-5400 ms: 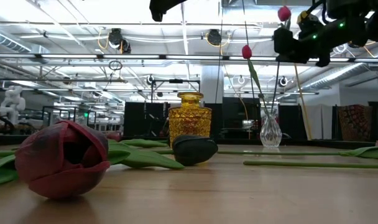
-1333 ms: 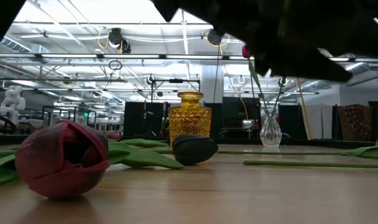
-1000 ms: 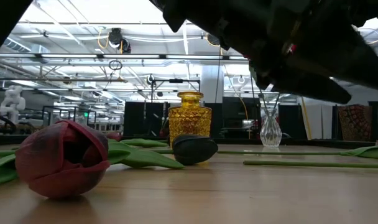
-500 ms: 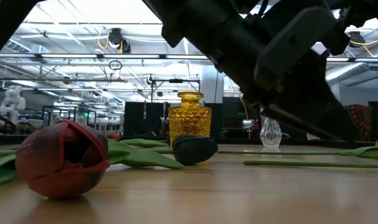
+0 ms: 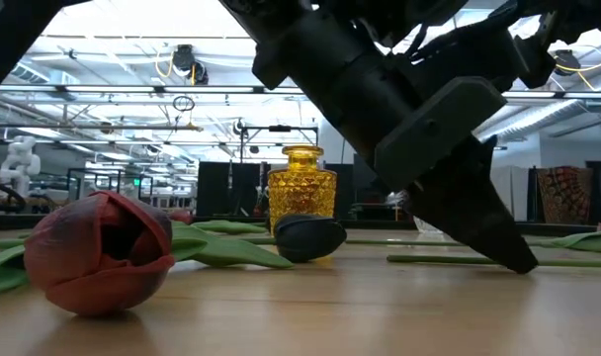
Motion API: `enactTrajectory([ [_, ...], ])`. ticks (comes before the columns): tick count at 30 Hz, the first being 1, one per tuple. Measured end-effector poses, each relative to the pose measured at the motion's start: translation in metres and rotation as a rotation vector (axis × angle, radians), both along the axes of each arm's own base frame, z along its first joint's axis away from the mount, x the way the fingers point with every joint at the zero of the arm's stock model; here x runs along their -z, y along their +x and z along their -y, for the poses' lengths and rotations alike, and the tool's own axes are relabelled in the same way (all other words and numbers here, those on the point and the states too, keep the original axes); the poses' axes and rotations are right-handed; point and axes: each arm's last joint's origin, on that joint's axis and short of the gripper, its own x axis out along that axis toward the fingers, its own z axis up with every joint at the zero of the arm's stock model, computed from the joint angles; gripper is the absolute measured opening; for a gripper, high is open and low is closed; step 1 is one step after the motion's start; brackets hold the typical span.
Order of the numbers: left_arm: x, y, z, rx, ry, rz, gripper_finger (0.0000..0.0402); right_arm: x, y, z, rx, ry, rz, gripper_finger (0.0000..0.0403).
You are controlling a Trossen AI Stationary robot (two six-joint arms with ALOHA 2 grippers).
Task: Sort flowers into vase by color
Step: Put the red flower into the transparent vase
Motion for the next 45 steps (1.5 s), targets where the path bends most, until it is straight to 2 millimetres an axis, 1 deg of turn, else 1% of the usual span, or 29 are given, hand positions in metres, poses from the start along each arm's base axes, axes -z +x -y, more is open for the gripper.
enactTrajectory([
  [10, 0.002, -0.001, -0.016, -0.027, -0.048, -0.082, 0.0017, 0.0, 0.0, 0.0, 0.0, 0.0, 0.004, 0.0286],
  [11, 0.002, -0.001, -0.016, -0.027, -0.051, -0.083, 0.001, 0.0, 0.0, 0.0, 0.0, 0.0, 0.004, 0.0286],
  [16, 0.002, 0.0, -0.017, -0.045, -0.067, -0.081, 0.0008, -0.001, 0.0, 0.0, 0.0, 0.0, 0.006, 0.0286],
  [20, -0.005, -0.002, -0.018, -0.046, -0.071, -0.08, 0.0003, -0.001, 0.0, 0.0, -0.001, -0.003, 0.006, 0.0286],
  [22, -0.012, -0.004, -0.02, -0.048, -0.075, -0.084, 0.0003, -0.001, 0.0, 0.0, -0.001, -0.003, 0.005, 0.0286],
  [25, -0.028, -0.007, -0.02, -0.046, -0.079, -0.07, 0.0003, -0.001, 0.0, 0.0, -0.002, -0.007, 0.005, 0.0286],
  [27, -0.04, -0.01, -0.018, -0.039, -0.082, -0.064, 0.0003, 0.0, 0.0, 0.0, -0.003, -0.01, 0.004, 0.0286],
  [33, -0.057, -0.019, -0.012, -0.027, -0.083, -0.083, 0.0002, 0.0, 0.0, 0.0, -0.006, -0.018, 0.003, 0.0286],
  [35, -0.07, -0.022, -0.01, -0.008, -0.088, -0.059, 0.0002, 0.0, 0.0, 0.0, -0.008, -0.029, 0.0, 0.0286],
  [40, -0.094, -0.04, -0.008, 0.026, -0.061, -0.117, 0.0002, 0.004, 0.0, 0.001, 0.009, -0.066, -0.047, 0.0286],
  [45, -0.134, -0.061, -0.005, 0.048, -0.067, -0.099, 0.0002, 0.009, 0.001, 0.002, 0.033, -0.089, -0.109, 0.0286],
])
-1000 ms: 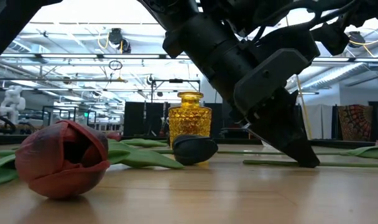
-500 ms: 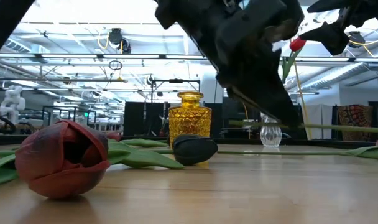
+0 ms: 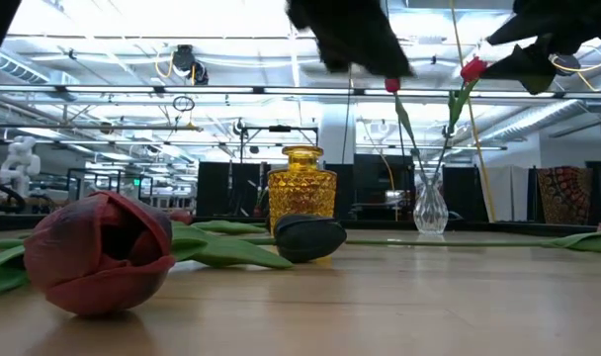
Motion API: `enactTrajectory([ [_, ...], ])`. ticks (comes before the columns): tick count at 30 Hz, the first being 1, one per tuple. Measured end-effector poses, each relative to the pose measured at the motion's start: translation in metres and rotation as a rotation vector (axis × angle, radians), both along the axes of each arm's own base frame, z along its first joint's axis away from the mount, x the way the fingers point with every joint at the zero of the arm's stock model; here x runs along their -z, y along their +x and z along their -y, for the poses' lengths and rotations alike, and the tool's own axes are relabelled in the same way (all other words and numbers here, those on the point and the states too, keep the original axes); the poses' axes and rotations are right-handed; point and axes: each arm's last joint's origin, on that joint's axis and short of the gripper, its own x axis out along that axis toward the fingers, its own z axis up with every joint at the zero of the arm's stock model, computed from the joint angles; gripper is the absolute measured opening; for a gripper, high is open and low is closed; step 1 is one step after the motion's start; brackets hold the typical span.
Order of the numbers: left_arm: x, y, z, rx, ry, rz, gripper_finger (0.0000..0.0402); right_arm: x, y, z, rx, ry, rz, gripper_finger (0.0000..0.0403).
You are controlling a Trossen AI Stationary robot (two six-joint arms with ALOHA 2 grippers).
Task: Sort flowers into vase by color
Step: Put the red flower into the transparent vase
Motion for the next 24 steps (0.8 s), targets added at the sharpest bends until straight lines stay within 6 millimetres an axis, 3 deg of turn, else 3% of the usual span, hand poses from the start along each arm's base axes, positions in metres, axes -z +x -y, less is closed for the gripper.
enactTrajectory([
  [9, -0.068, -0.045, 0.024, 0.068, 0.042, 0.171, 0.0002, 0.003, 0.003, 0.0, 0.005, -0.004, -0.039, 0.0286],
  [12, -0.088, -0.059, 0.028, 0.063, 0.068, 0.242, 0.0001, 0.013, 0.007, 0.0, 0.025, -0.012, -0.067, 0.0286],
  [19, -0.122, -0.081, 0.018, -0.016, 0.136, 0.346, 0.0001, 0.039, 0.018, -0.002, 0.007, -0.027, -0.048, 0.0286],
  [24, -0.149, -0.094, 0.002, -0.11, 0.14, 0.456, 0.0001, 0.038, 0.031, -0.005, -0.056, -0.047, 0.166, 0.0286],
])
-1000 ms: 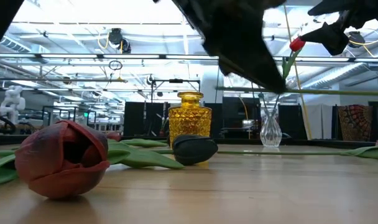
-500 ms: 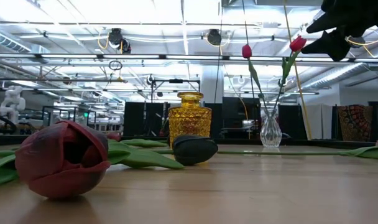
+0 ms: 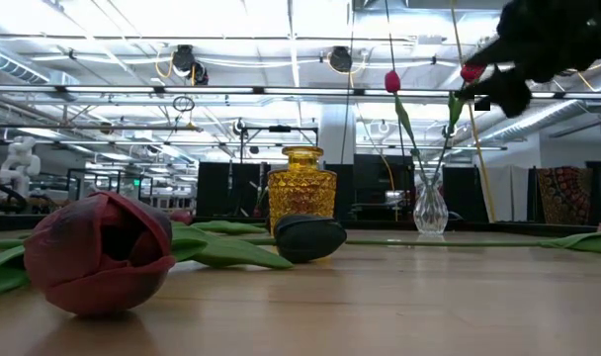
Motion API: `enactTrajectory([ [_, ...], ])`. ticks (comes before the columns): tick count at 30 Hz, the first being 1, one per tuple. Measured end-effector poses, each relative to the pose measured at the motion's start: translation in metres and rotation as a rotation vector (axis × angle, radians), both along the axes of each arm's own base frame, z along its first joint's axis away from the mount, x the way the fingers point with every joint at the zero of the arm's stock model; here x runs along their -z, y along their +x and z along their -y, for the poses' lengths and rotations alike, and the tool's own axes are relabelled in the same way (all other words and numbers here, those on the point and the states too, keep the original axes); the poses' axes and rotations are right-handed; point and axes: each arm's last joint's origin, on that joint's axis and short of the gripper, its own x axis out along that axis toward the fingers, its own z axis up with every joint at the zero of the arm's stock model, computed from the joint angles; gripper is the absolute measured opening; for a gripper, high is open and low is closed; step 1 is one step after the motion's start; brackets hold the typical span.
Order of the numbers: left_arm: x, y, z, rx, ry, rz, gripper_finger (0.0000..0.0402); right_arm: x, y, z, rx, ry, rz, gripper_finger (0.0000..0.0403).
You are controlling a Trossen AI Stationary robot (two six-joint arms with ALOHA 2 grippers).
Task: Sort flowers into vase by color
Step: Put the red flower into the transparent vase
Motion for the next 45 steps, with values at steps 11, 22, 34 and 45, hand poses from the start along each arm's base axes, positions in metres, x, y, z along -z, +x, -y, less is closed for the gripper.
enactTrajectory([
  [11, -0.036, 0.001, -0.019, -0.077, -0.015, 0.271, 0.0001, -0.021, 0.018, -0.016, -0.164, -0.143, 0.51, 0.0286],
  [22, -0.02, 0.038, -0.024, -0.14, -0.021, 0.355, 0.0001, -0.051, 0.041, -0.055, -0.212, -0.371, 0.734, 0.0274],
  [34, -0.006, 0.044, -0.02, -0.177, 0.0, 0.323, 0.0001, -0.079, 0.06, -0.086, -0.116, -0.493, 0.714, 0.0184],
  [45, -0.005, 0.044, -0.02, -0.183, 0.01, 0.317, 0.0001, -0.08, 0.058, -0.089, -0.105, -0.511, 0.715, 0.002],
])
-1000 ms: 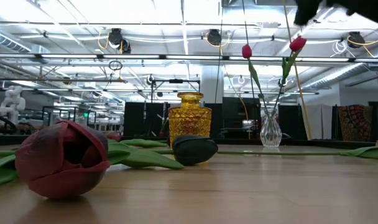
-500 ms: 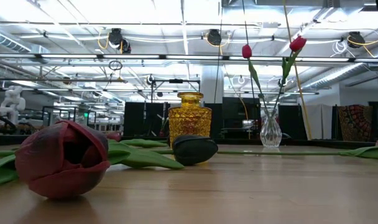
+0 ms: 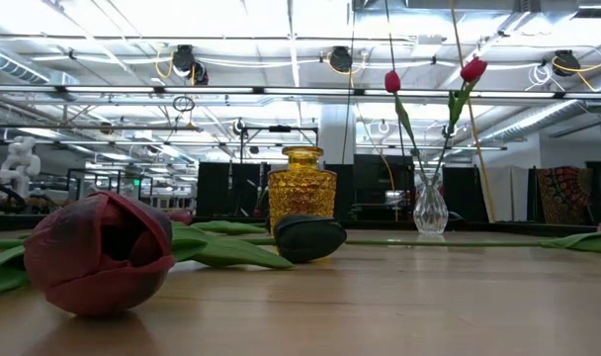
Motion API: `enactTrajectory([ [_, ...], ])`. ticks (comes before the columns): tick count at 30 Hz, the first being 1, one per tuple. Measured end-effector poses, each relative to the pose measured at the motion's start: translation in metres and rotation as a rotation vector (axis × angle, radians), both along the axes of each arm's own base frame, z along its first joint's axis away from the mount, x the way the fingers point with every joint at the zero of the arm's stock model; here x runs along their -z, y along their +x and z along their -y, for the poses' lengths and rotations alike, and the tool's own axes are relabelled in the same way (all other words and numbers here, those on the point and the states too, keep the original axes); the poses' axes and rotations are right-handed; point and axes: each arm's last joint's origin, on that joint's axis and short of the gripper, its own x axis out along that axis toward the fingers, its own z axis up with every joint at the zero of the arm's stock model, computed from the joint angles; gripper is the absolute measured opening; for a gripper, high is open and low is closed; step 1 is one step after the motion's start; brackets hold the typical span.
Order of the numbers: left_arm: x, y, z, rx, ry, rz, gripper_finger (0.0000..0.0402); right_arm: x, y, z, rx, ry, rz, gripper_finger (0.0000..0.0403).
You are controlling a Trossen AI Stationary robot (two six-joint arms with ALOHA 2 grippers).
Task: Sort flowers into vase by color
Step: Put the red flower into the transparent vase
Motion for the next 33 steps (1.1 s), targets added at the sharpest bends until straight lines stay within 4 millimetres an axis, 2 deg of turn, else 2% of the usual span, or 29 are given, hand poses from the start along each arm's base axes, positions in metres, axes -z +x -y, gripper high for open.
enactTrajectory([
  [5, 0.004, -0.001, -0.001, -0.008, 0.005, -0.042, 0.0004, 0.001, 0.001, 0.001, 0.017, 0.01, -0.011, 0.001],
  [7, 0.007, -0.001, -0.001, -0.032, -0.01, -0.066, 0.0018, 0.002, 0.001, 0.002, 0.048, 0.027, -0.03, 0.0005],
  [11, 0.011, -0.009, -0.003, -0.084, -0.023, -0.139, 0.0078, 0.002, 0.001, 0.003, 0.109, 0.066, -0.051, 0.0003],
  [16, 0.016, -0.028, -0.01, -0.291, -0.002, -0.247, 0.0164, 0.004, 0.002, 0.006, 0.209, 0.12, -0.103, 0.0002],
  [20, 0.029, -0.038, -0.013, -0.431, 0.004, -0.337, 0.0204, 0.008, 0.0, 0.013, 0.375, 0.205, -0.19, 0.0001],
  [24, 0.039, -0.043, -0.013, -0.476, -0.017, -0.406, 0.021, 0.009, -0.005, 0.021, 0.575, 0.276, -0.265, 0.0001],
  [29, 0.05, -0.042, -0.013, -0.49, -0.014, -0.423, 0.0201, 0.006, -0.014, 0.029, 0.796, 0.277, -0.342, 0.0001],
  [33, 0.064, -0.042, -0.014, -0.497, 0.007, -0.456, 0.0193, -0.012, -0.019, 0.034, 0.975, 0.286, -0.412, 0.0],
])
